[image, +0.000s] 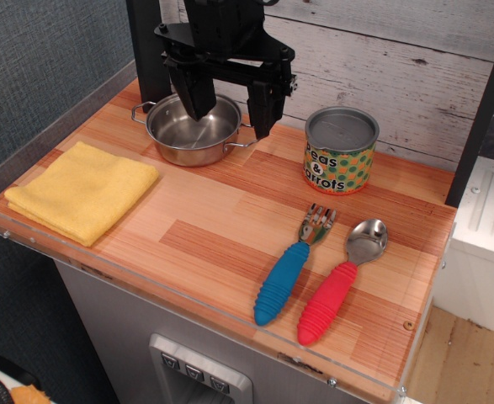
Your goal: Slide the yellow rag towards the blue fork.
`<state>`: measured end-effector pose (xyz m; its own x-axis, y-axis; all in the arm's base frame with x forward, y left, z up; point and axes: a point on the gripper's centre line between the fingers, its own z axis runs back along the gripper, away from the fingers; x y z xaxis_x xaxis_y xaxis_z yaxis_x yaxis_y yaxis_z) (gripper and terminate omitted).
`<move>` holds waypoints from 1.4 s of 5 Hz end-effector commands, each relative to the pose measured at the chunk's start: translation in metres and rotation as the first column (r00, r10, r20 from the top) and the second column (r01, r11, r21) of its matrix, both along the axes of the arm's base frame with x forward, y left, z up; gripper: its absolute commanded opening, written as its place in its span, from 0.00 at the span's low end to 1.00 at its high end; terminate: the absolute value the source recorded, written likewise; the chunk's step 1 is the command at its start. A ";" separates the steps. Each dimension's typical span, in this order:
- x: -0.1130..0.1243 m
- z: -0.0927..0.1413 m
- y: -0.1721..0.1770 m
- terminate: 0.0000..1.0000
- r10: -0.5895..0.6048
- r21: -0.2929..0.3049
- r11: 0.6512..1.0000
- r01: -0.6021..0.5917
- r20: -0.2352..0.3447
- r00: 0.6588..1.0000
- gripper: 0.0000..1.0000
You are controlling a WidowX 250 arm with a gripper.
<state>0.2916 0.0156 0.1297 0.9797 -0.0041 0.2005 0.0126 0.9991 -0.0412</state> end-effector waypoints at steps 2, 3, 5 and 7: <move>-0.003 -0.007 0.016 0.00 0.020 0.022 1.000 -0.019 -0.034 0.999 1.00; -0.005 -0.019 0.042 0.00 0.056 0.026 0.998 -0.054 -0.077 0.995 1.00; -0.016 -0.035 0.097 0.00 0.100 0.101 0.991 -0.088 -0.122 0.987 1.00; -0.026 -0.051 0.133 0.00 0.162 0.138 0.980 -0.142 -0.141 0.977 1.00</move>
